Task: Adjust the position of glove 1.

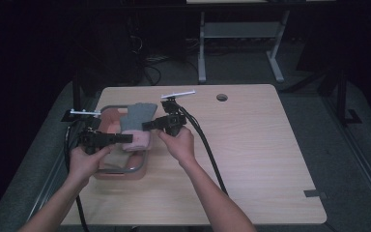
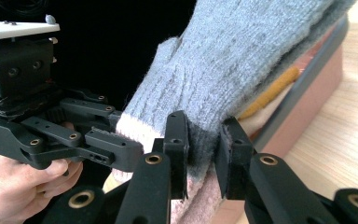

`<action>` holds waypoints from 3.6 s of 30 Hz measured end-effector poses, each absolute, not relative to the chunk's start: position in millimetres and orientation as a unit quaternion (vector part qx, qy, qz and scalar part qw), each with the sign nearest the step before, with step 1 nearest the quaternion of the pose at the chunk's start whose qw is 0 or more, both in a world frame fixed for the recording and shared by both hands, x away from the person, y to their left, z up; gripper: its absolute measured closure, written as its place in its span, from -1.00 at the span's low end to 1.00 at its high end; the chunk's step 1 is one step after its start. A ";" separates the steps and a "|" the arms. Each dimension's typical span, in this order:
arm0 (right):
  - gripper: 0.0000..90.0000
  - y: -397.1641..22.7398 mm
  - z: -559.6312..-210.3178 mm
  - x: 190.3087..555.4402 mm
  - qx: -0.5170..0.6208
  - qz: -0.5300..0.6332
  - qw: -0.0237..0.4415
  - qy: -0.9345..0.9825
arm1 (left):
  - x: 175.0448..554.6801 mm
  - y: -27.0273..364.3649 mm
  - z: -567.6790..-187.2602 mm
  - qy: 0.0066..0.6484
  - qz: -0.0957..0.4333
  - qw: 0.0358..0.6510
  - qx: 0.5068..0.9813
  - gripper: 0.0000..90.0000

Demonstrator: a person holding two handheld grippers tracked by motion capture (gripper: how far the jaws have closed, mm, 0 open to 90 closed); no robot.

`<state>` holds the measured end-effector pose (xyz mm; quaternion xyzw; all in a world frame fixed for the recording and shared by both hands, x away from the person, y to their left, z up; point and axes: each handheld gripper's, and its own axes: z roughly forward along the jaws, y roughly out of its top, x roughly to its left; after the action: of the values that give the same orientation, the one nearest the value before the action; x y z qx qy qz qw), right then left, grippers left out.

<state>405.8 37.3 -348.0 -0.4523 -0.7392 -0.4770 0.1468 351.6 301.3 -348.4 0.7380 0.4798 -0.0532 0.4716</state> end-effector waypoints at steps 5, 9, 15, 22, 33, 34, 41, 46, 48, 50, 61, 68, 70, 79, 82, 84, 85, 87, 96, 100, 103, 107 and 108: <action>0.68 46.4 -350.5 407.0 -0.446 -0.478 0.154 -0.740 | 350.0 308.9 -348.5 0.483 -0.050 0.470 0.737 0.57; 0.68 54.2 -350.6 407.8 -0.444 -0.480 0.154 -0.740 | 349.2 318.2 -349.1 0.486 -0.047 0.469 0.736 0.57; 0.67 63.8 -357.0 409.9 -0.444 -0.479 0.166 -0.739 | 347.4 326.4 -352.0 0.493 -0.043 0.464 0.735 0.57; 0.67 75.5 -361.7 412.6 -0.444 -0.477 0.170 -0.739 | 348.0 336.0 -355.3 0.501 -0.039 0.459 0.733 0.56; 0.64 88.4 -372.8 416.3 -0.445 -0.461 0.172 -0.748 | 349.7 343.5 -364.4 0.512 -0.036 0.439 0.737 0.56; 0.63 89.2 -373.8 416.7 -0.445 -0.461 0.171 -0.749 | 349.7 344.4 -365.4 0.511 -0.035 0.437 0.740 0.56; 0.61 96.8 -378.6 418.4 -0.444 -0.456 0.170 -0.752 | 347.8 349.9 -369.9 0.520 -0.026 0.430 0.737 0.56; 0.60 96.5 -378.3 419.2 -0.448 -0.451 0.157 -0.756 | 347.7 353.1 -373.5 0.527 -0.018 0.426 0.736 0.56; 0.60 92.8 -376.3 420.5 -0.451 -0.456 0.157 -0.751 | 348.3 353.5 -375.5 0.530 -0.018 0.423 0.735 0.56; 0.60 89.6 -374.4 421.1 -0.450 -0.457 0.148 -0.753 | 349.9 351.6 -379.5 0.533 -0.013 0.406 0.742 0.56; 0.56 82.4 -367.1 417.2 -0.442 -0.456 0.142 -0.759 | 355.2 350.2 -387.8 0.549 0.006 0.354 0.757 0.41; 0.54 75.7 -365.4 415.1 -0.441 -0.454 0.142 -0.761 | 354.9 352.1 -375.5 0.552 0.037 0.342 0.760 0.20; 0.51 73.3 -365.3 414.3 -0.442 -0.454 0.138 -0.761 | 354.2 352.2 -371.1 0.554 0.048 0.341 0.758 0.17; 0.49 55.9 -367.0 411.7 -0.452 -0.457 0.135 -0.754 | 354.7 343.1 -364.1 0.538 0.054 0.343 0.768 0.35; 0.49 50.1 -366.5 410.7 -0.454 -0.461 0.134 -0.751 | 357.9 337.6 -373.3 0.541 0.040 0.330 0.772 0.40; 0.49 47.8 -366.3 410.4 -0.454 -0.461 0.132 -0.751 | 359.1 336.6 -376.5 0.540 0.037 0.324 0.776 0.40; 0.48 44.0 -366.5 409.8 -0.456 -0.462 0.134 -0.749 | 358.6 334.8 -377.2 0.539 0.042 0.323 0.777 0.40; 0.48 40.0 -366.3 409.1 -0.458 -0.464 0.134 -0.746 | 357.2 333.0 -374.4 0.539 0.044 0.329 0.774 0.36; 0.41 21.4 -362.0 405.8 -0.461 -0.471 0.129 -0.741 | 354.0 315.8 -357.8 0.515 0.046 0.359 0.777 0.19; 0.36 10.9 -362.1 404.2 -0.465 -0.471 0.130 -0.738 | 353.3 305.5 -353.5 0.503 0.036 0.374 0.778 0.12; 0.32 2.8 -362.6 402.6 -0.469 -0.471 0.129 -0.736 | 351.6 298.9 -351.1 0.495 0.030 0.383 0.779 0.10; 0.25 -7.1 -362.1 403.5 -0.474 -0.468 0.130 -0.734 | 350.9 292.3 -348.5 0.491 0.022 0.395 0.776 0.08; 0.25 -9.1 -361.2 403.3 -0.476 -0.468 0.130 -0.733 | 350.8 290.6 -347.9 0.489 0.023 0.397 0.776 0.07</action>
<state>403.3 -9.1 -361.2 -0.4755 -0.7334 -0.4681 0.1300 350.8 290.6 -347.9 0.7763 0.4890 0.0230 0.3972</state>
